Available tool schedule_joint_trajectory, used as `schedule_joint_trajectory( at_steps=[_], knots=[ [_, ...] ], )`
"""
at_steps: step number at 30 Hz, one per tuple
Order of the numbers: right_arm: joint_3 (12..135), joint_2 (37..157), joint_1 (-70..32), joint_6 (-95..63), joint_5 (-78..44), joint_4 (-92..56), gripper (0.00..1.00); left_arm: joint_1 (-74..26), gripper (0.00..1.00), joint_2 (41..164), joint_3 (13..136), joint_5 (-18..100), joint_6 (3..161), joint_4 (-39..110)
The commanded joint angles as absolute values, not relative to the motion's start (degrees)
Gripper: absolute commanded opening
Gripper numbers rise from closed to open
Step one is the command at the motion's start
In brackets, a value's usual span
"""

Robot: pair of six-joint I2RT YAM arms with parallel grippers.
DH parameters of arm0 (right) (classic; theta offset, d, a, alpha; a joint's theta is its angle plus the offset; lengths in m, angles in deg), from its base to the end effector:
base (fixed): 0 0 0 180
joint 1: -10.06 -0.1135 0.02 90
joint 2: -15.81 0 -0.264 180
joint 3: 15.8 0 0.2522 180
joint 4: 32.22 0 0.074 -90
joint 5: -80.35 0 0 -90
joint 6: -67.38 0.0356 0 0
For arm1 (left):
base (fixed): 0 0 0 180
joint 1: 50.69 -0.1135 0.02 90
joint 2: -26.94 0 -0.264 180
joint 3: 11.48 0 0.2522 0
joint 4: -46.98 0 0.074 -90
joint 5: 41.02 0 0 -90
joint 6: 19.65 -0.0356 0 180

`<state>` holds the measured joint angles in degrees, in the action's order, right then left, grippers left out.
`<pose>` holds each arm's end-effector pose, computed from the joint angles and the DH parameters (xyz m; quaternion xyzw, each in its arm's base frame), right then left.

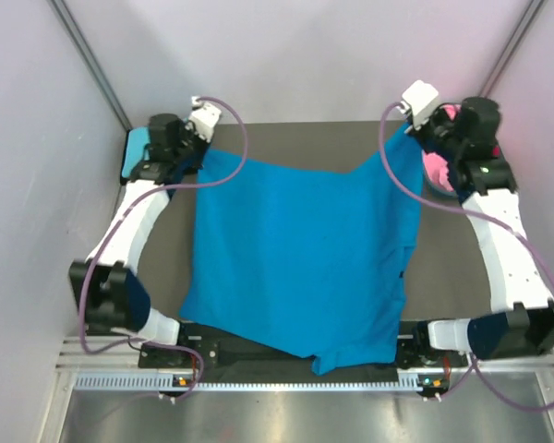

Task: Fold and stack the t-shirts
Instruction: Flatten the tshirt out, then fold the tshirt

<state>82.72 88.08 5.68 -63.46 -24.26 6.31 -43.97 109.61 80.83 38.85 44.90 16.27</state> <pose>0.2703 0.0297 0.4534 -0.3706 0.6823 -0.1006 0.6221 0.3337 -0.0456 0.3784 0.2755 0.7753 0.0199 0.5680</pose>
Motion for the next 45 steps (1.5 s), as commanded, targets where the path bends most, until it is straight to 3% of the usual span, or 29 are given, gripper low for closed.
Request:
schedule_joint_trajectory(
  at_steps=[1,7,11,17,25,34,40,45],
  knots=[
    [82.2,95.8,5.5,-65.0,-24.9,-3.3,0.00,-44.3,0.00,117.9,82.8,35.9,45.5,27.4],
    [94.4,120.1,5.3,-66.7,-21.1,-4.2,0.00,-44.3,0.00,138.1,96.2,37.6,46.8,28.1],
    [113.3,138.4,5.3,-66.1,-14.8,-1.2,0.00,-44.4,0.00,149.8,108.6,39.8,47.8,27.3],
    [126.0,152.5,5.1,-65.0,-8.6,-7.5,0.00,-44.0,0.00,160.9,119.5,41.6,49.3,30.0],
    [130.7,157.0,4.8,-63.9,-5.5,-20.4,0.00,-43.4,0.00,167.8,125.6,48.4,46.2,42.0],
    [131.0,158.3,4.2,-65.1,-4.8,-21.1,0.00,-43.5,0.00,170.5,127.8,48.4,44.9,45.7],
    [125.3,151.8,3.6,-65.5,-5.2,-15.2,0.00,-43.5,0.00,167.2,128.1,43.7,45.4,39.9],
    [116.3,144.0,3.6,-66.9,-6.4,-11.4,0.00,-43.7,0.00,160.4,117.7,39.7,41.8,37.3]
  ],
)
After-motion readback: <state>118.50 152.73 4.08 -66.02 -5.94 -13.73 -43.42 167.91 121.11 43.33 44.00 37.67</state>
